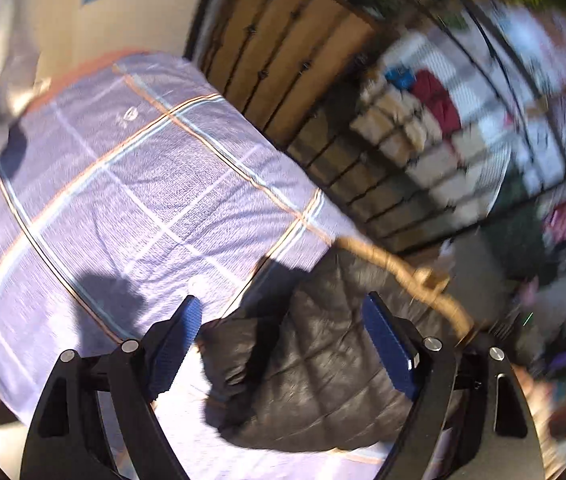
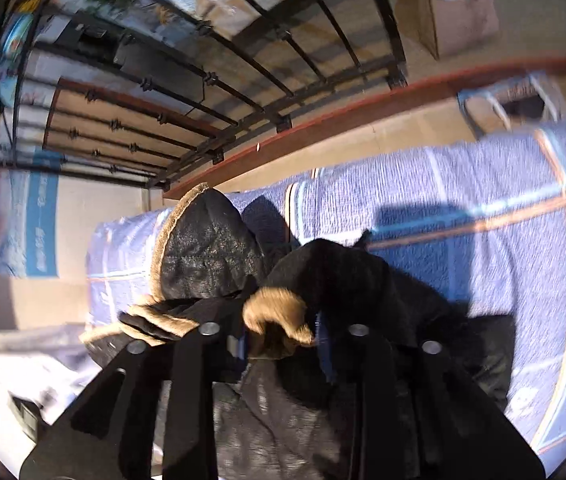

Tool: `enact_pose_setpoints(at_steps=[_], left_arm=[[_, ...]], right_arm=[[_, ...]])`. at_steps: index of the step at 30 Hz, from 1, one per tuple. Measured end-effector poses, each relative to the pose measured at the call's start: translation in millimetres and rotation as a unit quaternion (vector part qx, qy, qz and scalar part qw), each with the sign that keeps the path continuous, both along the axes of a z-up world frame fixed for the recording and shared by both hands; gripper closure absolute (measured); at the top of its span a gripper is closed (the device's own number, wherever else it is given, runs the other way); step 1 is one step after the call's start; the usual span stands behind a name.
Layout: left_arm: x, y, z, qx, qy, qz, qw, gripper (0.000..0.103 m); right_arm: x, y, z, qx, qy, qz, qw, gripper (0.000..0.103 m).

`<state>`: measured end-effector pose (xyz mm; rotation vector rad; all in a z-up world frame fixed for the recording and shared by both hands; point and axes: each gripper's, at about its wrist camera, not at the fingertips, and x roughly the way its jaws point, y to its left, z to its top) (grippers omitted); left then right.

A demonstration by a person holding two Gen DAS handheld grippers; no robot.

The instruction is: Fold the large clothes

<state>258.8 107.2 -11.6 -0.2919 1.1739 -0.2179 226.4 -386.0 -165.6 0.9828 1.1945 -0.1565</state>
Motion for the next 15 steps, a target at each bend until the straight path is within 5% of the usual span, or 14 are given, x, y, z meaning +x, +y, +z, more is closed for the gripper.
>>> enact_pose_setpoints(at_steps=[2, 4, 9, 11, 15], left_arm=[[-17, -37, -4, 0.054, -0.016, -0.048, 0.9973, 0.022], [-35, -78, -13, 0.093, -0.025, -0.09, 0.9913, 0.022], [-83, -162, -44, 0.182, -0.066, -0.179, 0.9647, 0.022], [-98, -186, -56, 0.192, -0.072, -0.212, 0.9557, 0.021], [-117, -210, -73, 0.199, -0.046, -0.228, 0.9519, 0.021]], right_arm=[[-8, -6, 0, 0.045, -0.014, -0.035, 0.998, 0.04], [-17, -12, 12, 0.054, -0.041, -0.061, 0.996, 0.031], [-33, -8, 50, -0.018, -0.055, -0.044, 0.997, 0.031], [-45, 11, 68, -0.071, -0.063, -0.01, 0.995, 0.021], [-78, 74, 90, -0.211, -0.085, 0.096, 0.969, 0.02]])
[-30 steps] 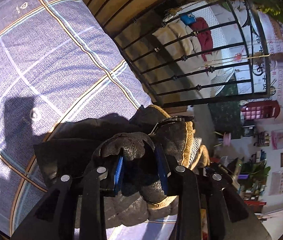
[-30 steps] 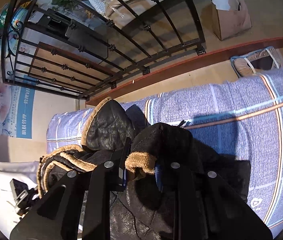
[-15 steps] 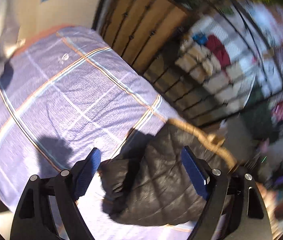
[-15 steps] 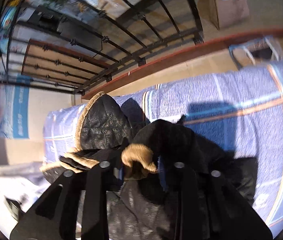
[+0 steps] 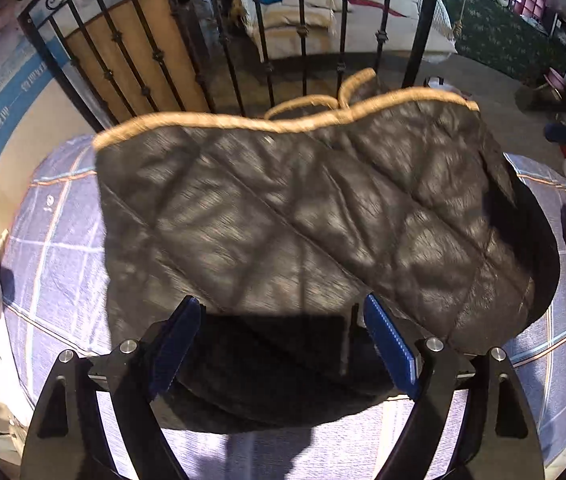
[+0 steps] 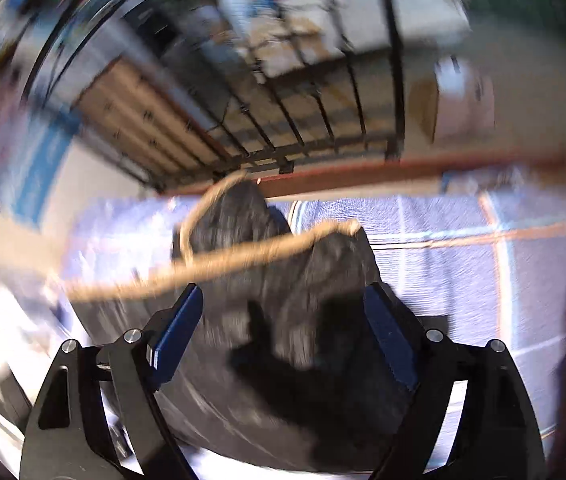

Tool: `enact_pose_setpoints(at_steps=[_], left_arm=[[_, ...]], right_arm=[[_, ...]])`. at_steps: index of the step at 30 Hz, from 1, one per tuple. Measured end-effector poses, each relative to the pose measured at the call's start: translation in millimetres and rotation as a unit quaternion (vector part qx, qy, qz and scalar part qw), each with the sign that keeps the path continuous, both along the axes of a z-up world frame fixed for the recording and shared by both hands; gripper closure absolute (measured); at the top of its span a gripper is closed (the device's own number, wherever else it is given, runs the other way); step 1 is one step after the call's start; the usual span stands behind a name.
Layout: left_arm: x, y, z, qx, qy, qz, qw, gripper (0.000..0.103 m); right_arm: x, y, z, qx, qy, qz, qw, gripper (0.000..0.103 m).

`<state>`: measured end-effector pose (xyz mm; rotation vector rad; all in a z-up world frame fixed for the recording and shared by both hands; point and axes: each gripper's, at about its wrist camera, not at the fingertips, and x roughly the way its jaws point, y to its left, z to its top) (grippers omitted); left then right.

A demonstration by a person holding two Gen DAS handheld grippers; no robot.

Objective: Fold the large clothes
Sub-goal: 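Lower the folded hem onto the jacket and smooth it with both grippers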

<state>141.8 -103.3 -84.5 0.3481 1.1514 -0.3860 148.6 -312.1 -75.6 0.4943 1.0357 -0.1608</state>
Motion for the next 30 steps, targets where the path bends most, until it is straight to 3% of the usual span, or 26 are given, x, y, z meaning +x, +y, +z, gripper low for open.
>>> enact_pose_setpoints(at_steps=[3, 7, 11, 14, 17, 20, 30], left_arm=[[-4, 2, -5, 0.013, -0.005, 0.01, 0.9999, 0.021], [4, 14, -15, 0.024, 0.007, 0.029, 0.9993, 0.017], [25, 27, -32, 0.026, 0.045, 0.056, 0.9971, 0.005], [39, 27, -45, 0.025, 0.075, 0.067, 0.9946, 0.005], [50, 20, -56, 0.044, 0.091, 0.064, 0.9928, 0.005], [61, 13, -63, 0.052, 0.107, 0.072, 0.9903, 0.005], [83, 11, -81, 0.06, 0.125, 0.069, 0.9879, 0.005]], right_arm=[[-30, 52, -10, -0.082, 0.006, 0.079, 0.993, 0.011], [-52, 86, -49, -0.1, 0.051, 0.136, 0.984, 0.011], [-44, 87, -76, -0.106, 0.087, 0.148, 0.98, 0.011], [-27, 80, -86, -0.096, 0.105, 0.147, 0.979, 0.006], [-8, 84, -100, -0.137, 0.137, 0.169, 0.966, 0.006], [6, 86, -113, -0.148, 0.162, 0.168, 0.961, 0.005], [32, 86, -134, -0.16, 0.205, 0.176, 0.949, 0.004]])
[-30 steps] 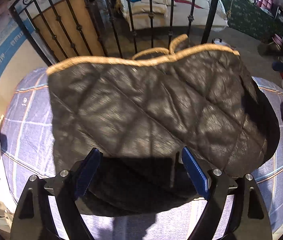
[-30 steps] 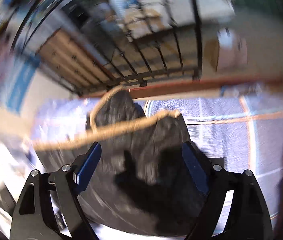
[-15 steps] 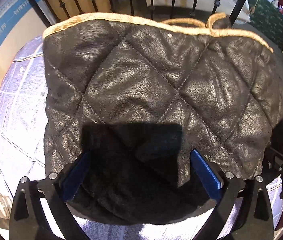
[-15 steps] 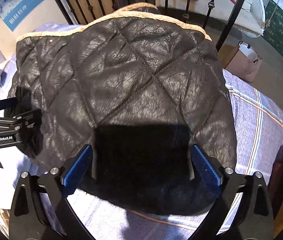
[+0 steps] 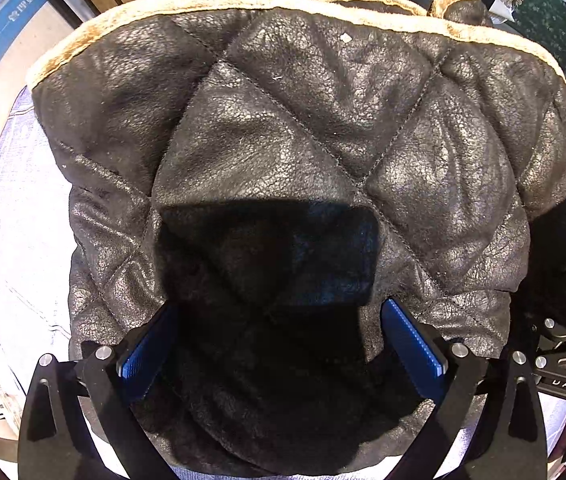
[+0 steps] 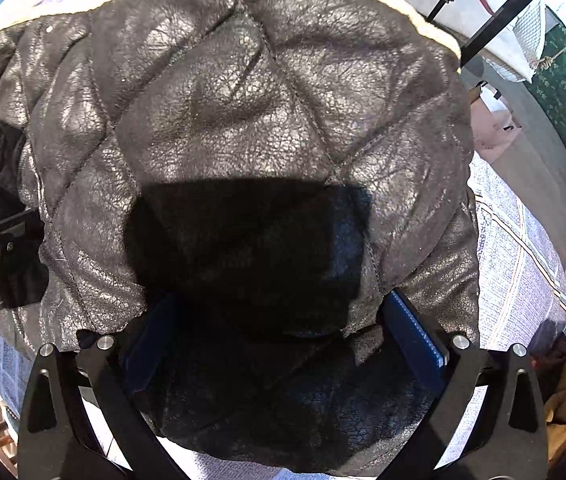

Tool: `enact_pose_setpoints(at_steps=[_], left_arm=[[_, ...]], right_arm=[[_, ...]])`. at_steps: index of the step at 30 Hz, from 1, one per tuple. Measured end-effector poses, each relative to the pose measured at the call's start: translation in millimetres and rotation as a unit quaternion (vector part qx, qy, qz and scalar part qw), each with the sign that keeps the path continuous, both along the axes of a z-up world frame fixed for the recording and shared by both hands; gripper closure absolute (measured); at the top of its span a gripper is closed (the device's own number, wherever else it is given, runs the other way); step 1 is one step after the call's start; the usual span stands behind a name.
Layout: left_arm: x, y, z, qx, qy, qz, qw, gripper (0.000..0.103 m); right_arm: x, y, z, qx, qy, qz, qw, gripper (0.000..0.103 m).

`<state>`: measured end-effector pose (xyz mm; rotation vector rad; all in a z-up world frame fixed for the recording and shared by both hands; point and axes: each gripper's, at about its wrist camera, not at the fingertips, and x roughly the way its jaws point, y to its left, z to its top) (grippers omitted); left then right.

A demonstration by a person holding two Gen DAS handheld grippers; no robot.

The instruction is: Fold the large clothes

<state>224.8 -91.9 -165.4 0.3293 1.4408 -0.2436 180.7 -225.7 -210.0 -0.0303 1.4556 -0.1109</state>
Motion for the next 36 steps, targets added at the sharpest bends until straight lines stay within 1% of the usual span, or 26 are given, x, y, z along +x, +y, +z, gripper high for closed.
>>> enact_pose_setpoints(at_steps=[4, 8, 15, 16, 18, 19, 20, 26, 32, 36], left_arm=[[7, -4, -8, 0.008, -0.001, -0.006, 0.9999, 0.004], [13, -10, -11, 0.016, -0.012, -0.016, 0.9997, 0.004], [11, -16, -13, 0.017, -0.021, -0.019, 0.9995, 0.004], [10, -16, -14, 0.016, -0.021, -0.019, 0.9995, 0.004], [2, -22, -19, 0.016, -0.025, -0.022, 0.9993, 0.004], [-8, -18, -17, 0.015, -0.028, -0.023, 0.9993, 0.004], [-10, -20, -21, 0.014, -0.03, -0.023, 0.9992, 0.004], [-16, -20, -22, 0.011, -0.032, -0.024, 0.9991, 0.004], [-21, -19, -21, 0.014, -0.034, -0.029, 0.9989, 0.004], [-28, -18, -12, 0.013, -0.042, -0.036, 0.9984, 0.005]], right_arm=[[14, 0, -6, -0.002, 0.014, -0.004, 1.0, 0.004], [19, -1, -9, -0.008, 0.02, -0.008, 1.0, 0.004], [28, -1, -8, -0.009, 0.023, -0.009, 1.0, 0.004], [27, 3, -12, -0.009, 0.024, -0.01, 1.0, 0.004], [30, 3, -13, -0.01, 0.025, -0.011, 1.0, 0.004], [30, 0, -18, -0.011, 0.024, -0.012, 1.0, 0.004], [29, 0, -18, -0.011, 0.023, -0.012, 1.0, 0.004], [21, 7, -19, -0.017, 0.015, -0.012, 1.0, 0.004], [12, 10, -13, -0.015, 0.021, -0.009, 1.0, 0.004], [6, 10, -7, -0.015, 0.012, -0.007, 1.0, 0.004]])
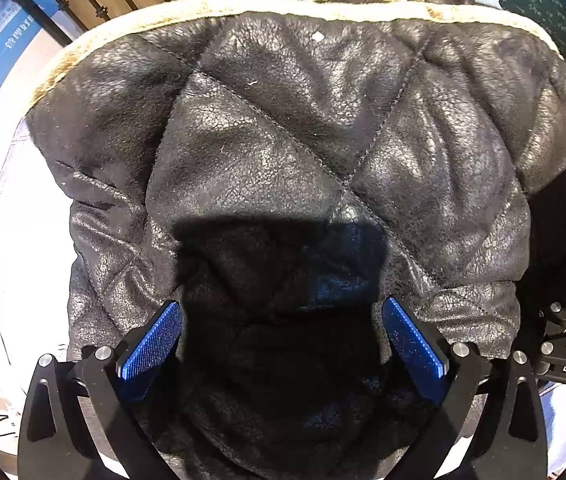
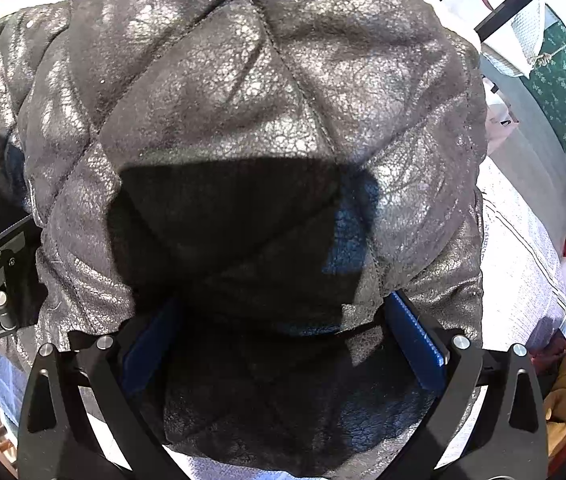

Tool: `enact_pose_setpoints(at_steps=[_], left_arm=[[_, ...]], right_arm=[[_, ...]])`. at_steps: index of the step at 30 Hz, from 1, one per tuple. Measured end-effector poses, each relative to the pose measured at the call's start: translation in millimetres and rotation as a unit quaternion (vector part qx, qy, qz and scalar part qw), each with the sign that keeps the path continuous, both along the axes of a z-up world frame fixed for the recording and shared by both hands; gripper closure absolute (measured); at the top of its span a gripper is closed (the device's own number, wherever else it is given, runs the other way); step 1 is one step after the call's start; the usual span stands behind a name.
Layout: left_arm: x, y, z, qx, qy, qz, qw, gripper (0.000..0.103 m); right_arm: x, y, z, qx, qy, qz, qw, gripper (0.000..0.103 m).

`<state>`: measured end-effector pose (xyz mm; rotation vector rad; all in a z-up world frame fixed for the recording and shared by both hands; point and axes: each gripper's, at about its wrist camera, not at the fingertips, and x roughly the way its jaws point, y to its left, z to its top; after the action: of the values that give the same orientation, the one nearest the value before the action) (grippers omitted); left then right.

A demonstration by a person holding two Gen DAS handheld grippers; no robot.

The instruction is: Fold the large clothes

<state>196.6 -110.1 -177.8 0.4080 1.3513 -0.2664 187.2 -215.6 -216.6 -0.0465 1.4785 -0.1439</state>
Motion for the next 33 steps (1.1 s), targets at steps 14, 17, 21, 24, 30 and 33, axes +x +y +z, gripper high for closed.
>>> enact_pose_setpoints(at_steps=[14, 17, 21, 24, 30, 33], left_arm=[[-58, 53, 53, -0.075, -0.014, 0.059, 0.9953, 0.006], [-65, 92, 58, -0.108, -0.003, 0.106, 0.9885, 0.006], [-67, 143, 55, -0.13, 0.013, 0.162, 0.9782, 0.006], [-67, 164, 48, -0.13, 0.023, 0.183, 0.9743, 0.006], [-56, 176, 29, -0.161, 0.041, 0.185, 0.9687, 0.006], [-40, 190, 11, -0.187, 0.068, 0.215, 0.9562, 0.006]], right_arm=[[-77, -17, 59, 0.065, -0.114, -0.051, 0.99, 0.004], [-102, -32, 69, 0.095, -0.136, -0.089, 0.982, 0.004], [-133, -74, 70, 0.134, -0.137, -0.179, 0.965, 0.004], [-149, -109, 63, 0.157, -0.128, -0.234, 0.951, 0.004], [-155, -152, 41, 0.27, -0.106, -0.288, 0.913, 0.005], [-149, -170, 24, 0.286, -0.1, -0.305, 0.903, 0.005]])
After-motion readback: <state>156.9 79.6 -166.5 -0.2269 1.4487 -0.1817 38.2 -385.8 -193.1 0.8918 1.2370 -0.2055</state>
